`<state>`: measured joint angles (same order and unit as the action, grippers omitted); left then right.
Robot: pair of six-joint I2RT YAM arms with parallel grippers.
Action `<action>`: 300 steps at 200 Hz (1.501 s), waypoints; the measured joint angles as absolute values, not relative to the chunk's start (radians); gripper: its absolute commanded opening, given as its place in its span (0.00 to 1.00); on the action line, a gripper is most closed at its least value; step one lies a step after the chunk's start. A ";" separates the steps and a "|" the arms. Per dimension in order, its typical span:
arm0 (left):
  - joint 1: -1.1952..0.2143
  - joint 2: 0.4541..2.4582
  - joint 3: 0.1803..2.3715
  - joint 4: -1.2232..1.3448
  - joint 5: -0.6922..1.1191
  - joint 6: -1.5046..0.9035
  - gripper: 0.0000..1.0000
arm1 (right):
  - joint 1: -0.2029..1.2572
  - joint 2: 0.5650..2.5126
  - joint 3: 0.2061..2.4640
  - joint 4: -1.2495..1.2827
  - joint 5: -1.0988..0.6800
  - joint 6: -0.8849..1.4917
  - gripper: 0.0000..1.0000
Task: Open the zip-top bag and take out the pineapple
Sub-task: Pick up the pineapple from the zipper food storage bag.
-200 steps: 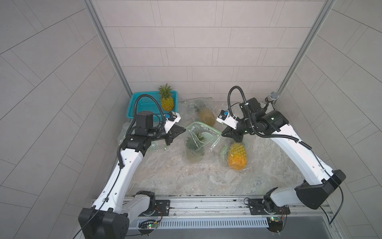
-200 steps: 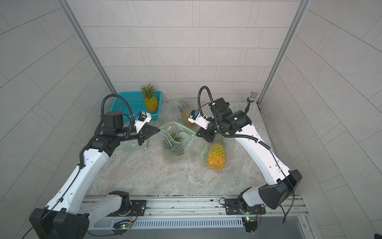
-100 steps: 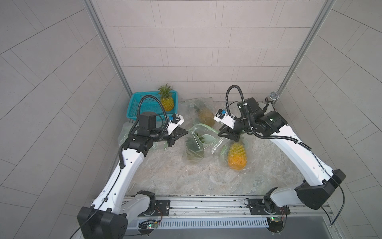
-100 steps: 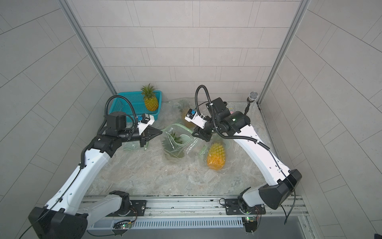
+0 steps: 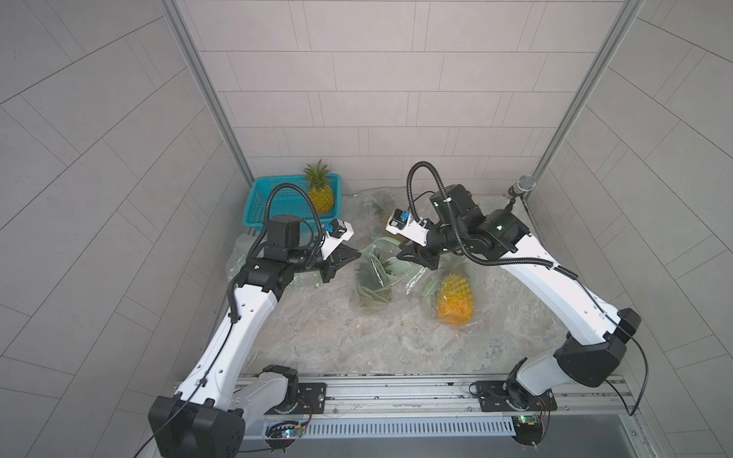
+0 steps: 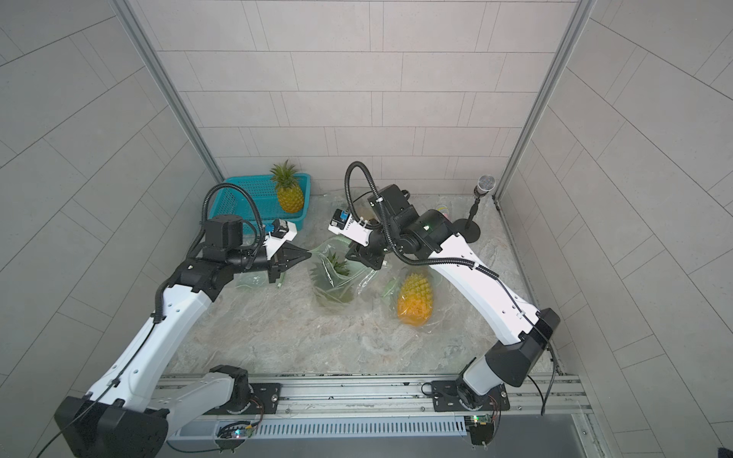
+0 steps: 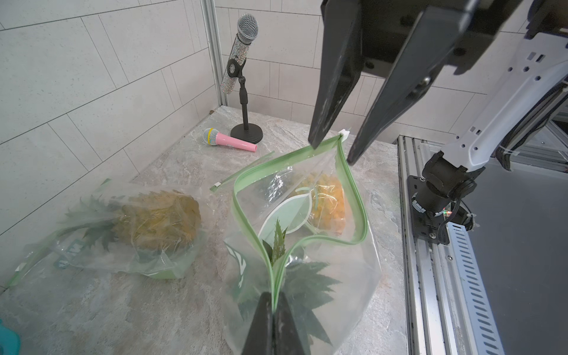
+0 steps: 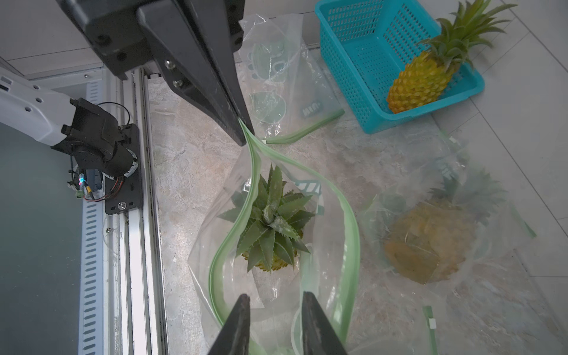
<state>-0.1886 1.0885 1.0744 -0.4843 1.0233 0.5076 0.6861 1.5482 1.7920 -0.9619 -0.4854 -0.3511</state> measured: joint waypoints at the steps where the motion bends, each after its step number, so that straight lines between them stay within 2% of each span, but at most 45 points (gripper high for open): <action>1: -0.189 1.089 1.074 -0.484 1.023 0.508 0.00 | 0.686 1.550 1.792 -0.961 -0.485 -0.351 0.30; 63: -0.188 1.089 1.075 -0.499 1.019 0.531 0.00 | 0.704 1.663 1.794 -0.914 -0.485 -0.305 0.24; 98: -0.186 1.089 1.075 -0.517 1.020 0.544 0.00 | 0.706 1.696 1.794 -0.891 -0.470 -0.286 0.25; 154: -0.179 1.089 1.075 -0.529 1.024 0.551 0.00 | 0.711 1.728 1.800 -0.895 -0.528 -0.287 0.41; 200: -0.176 1.089 1.075 -0.529 1.024 0.551 0.00 | 0.720 1.747 1.808 -0.897 -0.583 -0.294 0.51; 242: -0.176 1.089 1.075 -0.529 1.024 0.551 0.00 | 0.726 1.763 1.808 -0.891 -0.595 -0.286 0.55; 300: -0.174 1.089 1.075 -0.529 1.023 0.551 0.00 | 0.757 1.814 1.808 -0.864 -0.562 -0.260 0.56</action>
